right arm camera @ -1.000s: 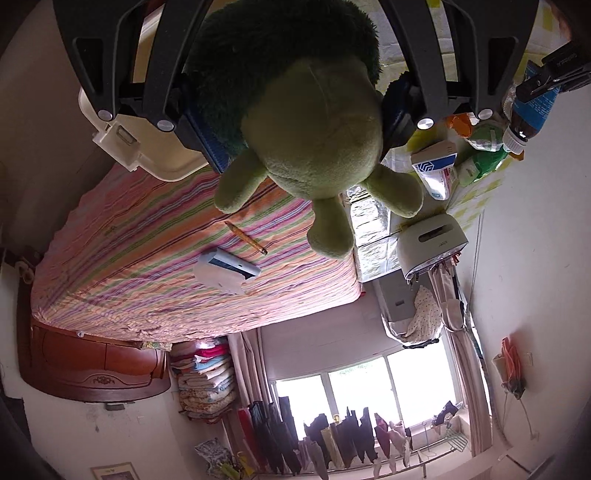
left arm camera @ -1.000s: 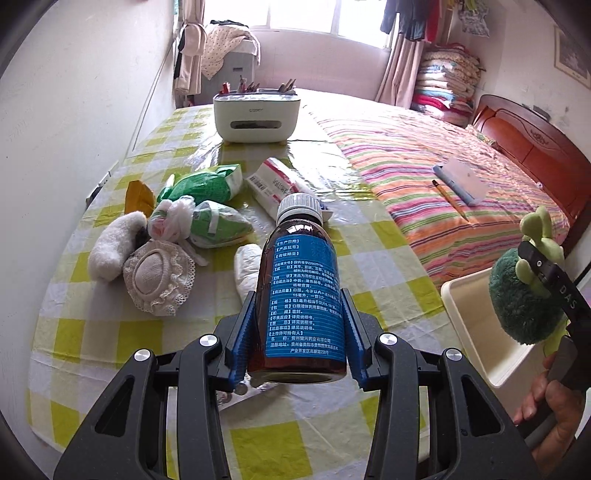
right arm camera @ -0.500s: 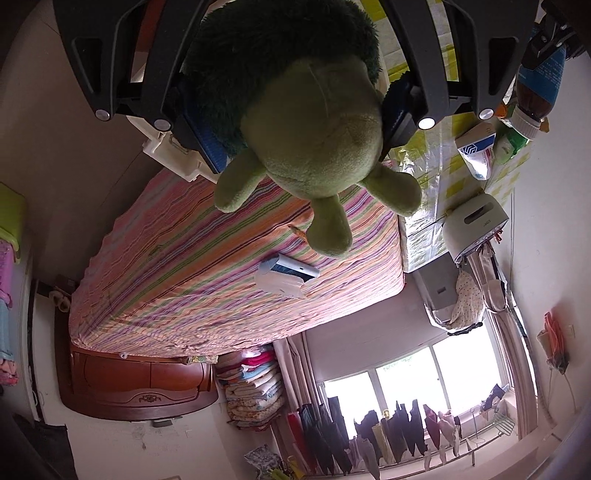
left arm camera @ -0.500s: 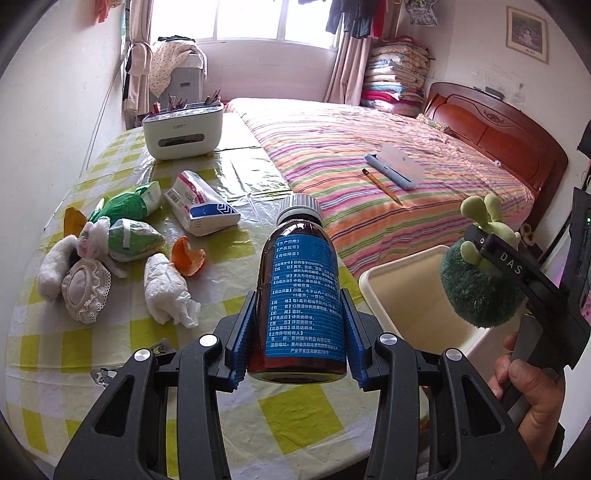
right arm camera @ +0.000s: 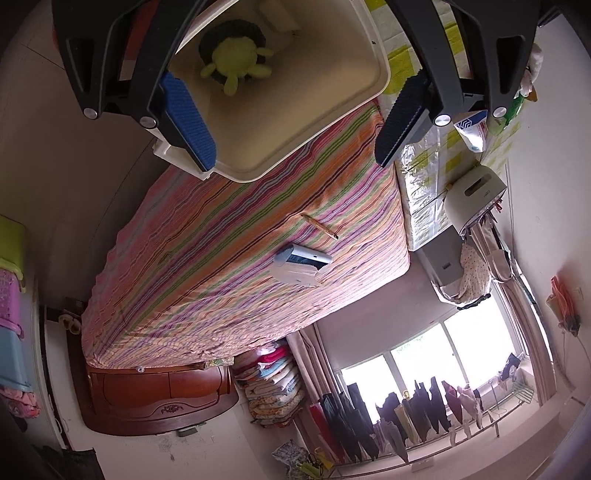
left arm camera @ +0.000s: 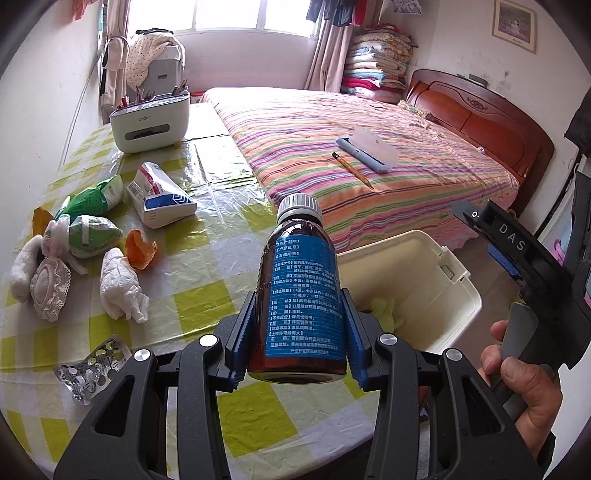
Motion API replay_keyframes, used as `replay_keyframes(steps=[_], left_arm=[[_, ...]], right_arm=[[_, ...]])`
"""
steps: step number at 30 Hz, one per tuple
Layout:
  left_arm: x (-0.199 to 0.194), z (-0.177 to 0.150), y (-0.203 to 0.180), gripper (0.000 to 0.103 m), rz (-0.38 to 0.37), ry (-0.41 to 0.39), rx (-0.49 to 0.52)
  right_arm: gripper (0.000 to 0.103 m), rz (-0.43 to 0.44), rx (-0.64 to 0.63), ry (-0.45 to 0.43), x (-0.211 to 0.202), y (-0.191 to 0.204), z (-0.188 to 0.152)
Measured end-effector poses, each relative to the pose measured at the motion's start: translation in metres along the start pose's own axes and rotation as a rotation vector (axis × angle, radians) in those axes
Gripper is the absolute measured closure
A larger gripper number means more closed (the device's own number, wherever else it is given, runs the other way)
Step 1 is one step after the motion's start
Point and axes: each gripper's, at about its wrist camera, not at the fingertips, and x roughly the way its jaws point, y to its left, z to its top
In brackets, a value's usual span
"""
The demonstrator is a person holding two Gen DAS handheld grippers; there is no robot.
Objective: Collect trash
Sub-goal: 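Lower the medicine bottle into the cream basket and open the left gripper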
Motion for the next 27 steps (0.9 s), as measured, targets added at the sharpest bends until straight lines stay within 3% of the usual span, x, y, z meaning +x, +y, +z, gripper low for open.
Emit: replay_keyframes(steps=[11, 15, 27], left_arm=[[0.038, 0.009, -0.044, 0.062, -0.147, 0.096, 0.007], [0.056, 0.010, -0.059, 0.061, -0.164, 0.136, 0.025], [0.083, 0.014, -0.089, 0.061, -0.177, 0.179, 0.107]], right_arm=[[0.017, -0.029, 0.173, -0.205, -0.039, -0.036, 0.011], [0.018, -0.024, 0.185, -0.254, -0.049, -0.039, 0.013], [0.017, -0.019, 0.222, -0.279, -0.053, -0.048, 0.014]])
